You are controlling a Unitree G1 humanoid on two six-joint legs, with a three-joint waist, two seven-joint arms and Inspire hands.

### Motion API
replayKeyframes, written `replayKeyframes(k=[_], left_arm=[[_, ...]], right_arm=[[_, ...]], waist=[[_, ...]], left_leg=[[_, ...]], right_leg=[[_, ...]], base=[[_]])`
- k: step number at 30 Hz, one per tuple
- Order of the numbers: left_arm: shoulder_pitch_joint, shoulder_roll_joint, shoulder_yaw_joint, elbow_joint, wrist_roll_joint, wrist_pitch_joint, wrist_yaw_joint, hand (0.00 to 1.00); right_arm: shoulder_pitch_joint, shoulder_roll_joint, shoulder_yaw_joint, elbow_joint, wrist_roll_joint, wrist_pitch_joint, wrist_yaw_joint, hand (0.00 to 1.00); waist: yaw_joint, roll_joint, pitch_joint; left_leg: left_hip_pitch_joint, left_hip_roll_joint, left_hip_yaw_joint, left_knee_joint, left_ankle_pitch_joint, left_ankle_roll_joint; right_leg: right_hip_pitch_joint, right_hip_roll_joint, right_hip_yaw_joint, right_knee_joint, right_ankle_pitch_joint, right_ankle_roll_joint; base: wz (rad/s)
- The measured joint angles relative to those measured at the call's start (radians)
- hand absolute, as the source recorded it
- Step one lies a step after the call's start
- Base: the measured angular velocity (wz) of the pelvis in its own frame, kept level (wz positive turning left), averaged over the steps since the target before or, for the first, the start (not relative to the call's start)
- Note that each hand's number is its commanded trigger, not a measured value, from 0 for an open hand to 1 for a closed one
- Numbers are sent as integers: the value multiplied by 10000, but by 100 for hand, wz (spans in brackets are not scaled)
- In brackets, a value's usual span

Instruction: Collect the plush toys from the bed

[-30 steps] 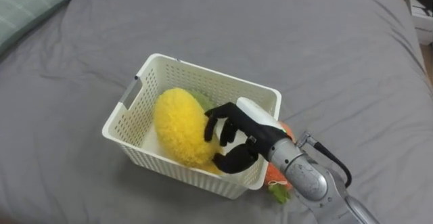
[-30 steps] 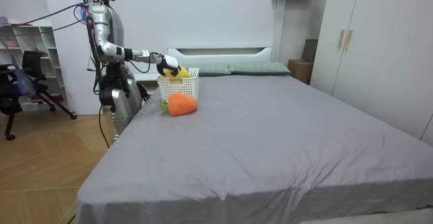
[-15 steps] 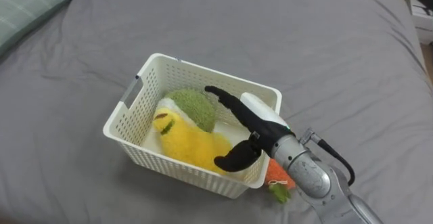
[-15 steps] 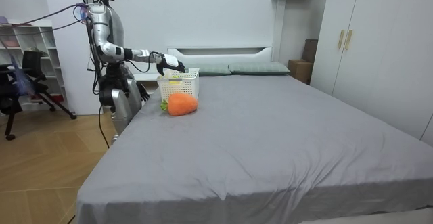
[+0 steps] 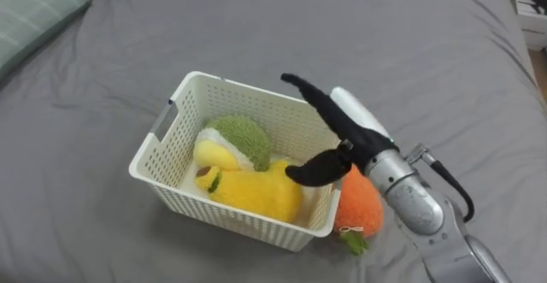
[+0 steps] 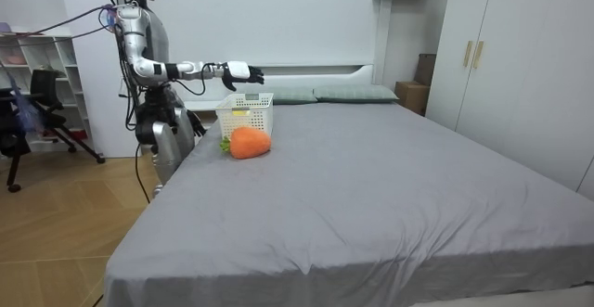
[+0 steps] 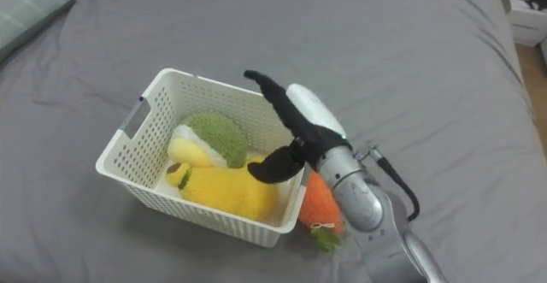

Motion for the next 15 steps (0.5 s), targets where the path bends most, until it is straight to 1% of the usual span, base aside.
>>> replayKeyframes(k=[2,3,5,6,7,9,13,15], left_arm=[[14,-17,22,26,1,1,7,0],[33,-21,49,49,50,2,8,0],[97,-44,195,48,142,2,7,0],[134,-47,267,49,318,3,7,0],[161,-49,293,49,323,6,7,0],[218,-72,359,50,307,6,7,0],[297,-81,431,77,302,9,4,0],[317,-112,509,86,302,16,4,0]], right_arm=[[0,0,-291,-95,151,-5,-340,0],[0,-2,-559,-205,161,-13,-481,0],[0,-3,-912,-438,162,-39,-771,0],[0,-2,-1112,-470,162,-180,-988,0],[0,-3,-1294,-468,149,-240,-1161,0],[0,-2,-1531,-466,193,-247,-1333,0],[6,-4,-1681,-415,236,-327,-1806,0],[10,-8,-1734,-395,250,-338,-1839,0]], waist=[[-31,-6,-4],[-172,-15,-11],[-248,-21,-16],[-269,-34,-27],[-306,-43,-38],[-401,-43,-39],[-570,-43,-42],[-634,-41,-42]], left_leg=[[4,1,1,2,-1,1],[-6,1,-8,12,-1,-1],[-11,1,-7,8,0,-2],[9,5,12,-2,-3,-6],[28,11,44,-2,-5,-9],[55,8,60,5,-5,-9],[139,19,136,6,-5,-9],[159,28,144,7,-9,-6]], right_leg=[[-5,1,8,6,1,2],[-13,2,-2,2,1,2],[-22,6,5,-1,1,2],[-19,14,29,-6,1,2],[-12,15,39,-9,1,2],[21,12,42,-10,1,2],[66,11,87,11,2,3],[77,10,95,30,4,5]], base=[[0],[0],[0],[-5],[-5],[-2],[-3],[-3]])
